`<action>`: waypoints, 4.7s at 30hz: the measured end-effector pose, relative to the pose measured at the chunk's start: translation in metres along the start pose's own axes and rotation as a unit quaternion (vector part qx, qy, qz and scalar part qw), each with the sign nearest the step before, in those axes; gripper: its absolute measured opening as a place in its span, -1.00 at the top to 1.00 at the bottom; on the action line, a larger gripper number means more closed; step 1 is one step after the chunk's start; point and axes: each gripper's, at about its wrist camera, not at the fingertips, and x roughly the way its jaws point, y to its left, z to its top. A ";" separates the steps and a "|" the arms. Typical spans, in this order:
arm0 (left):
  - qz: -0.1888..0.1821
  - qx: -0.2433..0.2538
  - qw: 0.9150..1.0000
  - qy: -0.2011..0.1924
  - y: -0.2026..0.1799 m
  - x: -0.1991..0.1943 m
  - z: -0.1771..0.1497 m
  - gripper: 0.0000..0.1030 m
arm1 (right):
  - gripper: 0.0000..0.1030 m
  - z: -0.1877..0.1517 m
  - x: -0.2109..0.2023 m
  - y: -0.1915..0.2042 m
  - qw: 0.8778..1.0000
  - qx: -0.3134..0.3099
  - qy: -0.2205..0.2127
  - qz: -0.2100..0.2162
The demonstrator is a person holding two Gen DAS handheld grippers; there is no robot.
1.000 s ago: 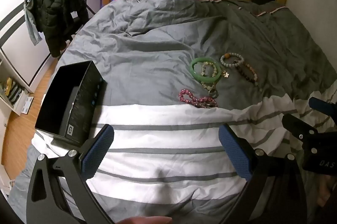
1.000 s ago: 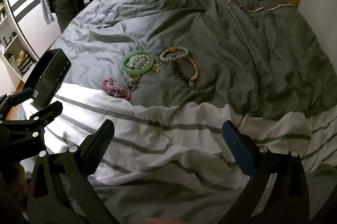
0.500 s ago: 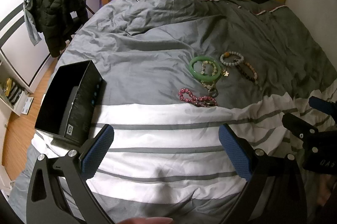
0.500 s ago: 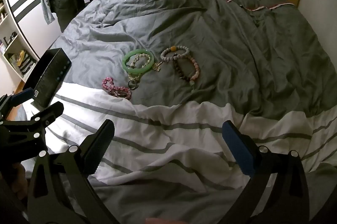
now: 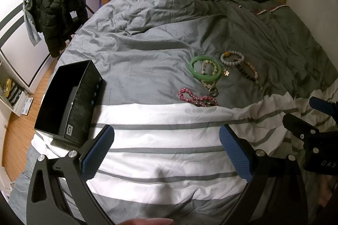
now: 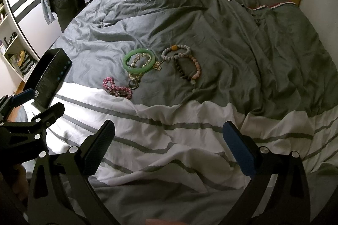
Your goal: Organize jewelry
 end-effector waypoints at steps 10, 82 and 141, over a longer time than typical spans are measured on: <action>0.000 -0.005 1.000 0.006 0.001 0.003 -0.002 -0.90 | -0.95 0.000 0.000 0.000 1.000 0.000 0.001 0.001; -0.154 0.003 0.986 0.062 -0.036 0.129 0.034 0.16 | -0.95 0.043 0.095 -0.049 0.999 0.042 -0.020 -0.004; -0.138 -0.061 0.988 0.000 0.017 0.098 0.063 0.84 | 0.83 0.060 0.132 -0.064 0.996 0.051 -0.056 0.038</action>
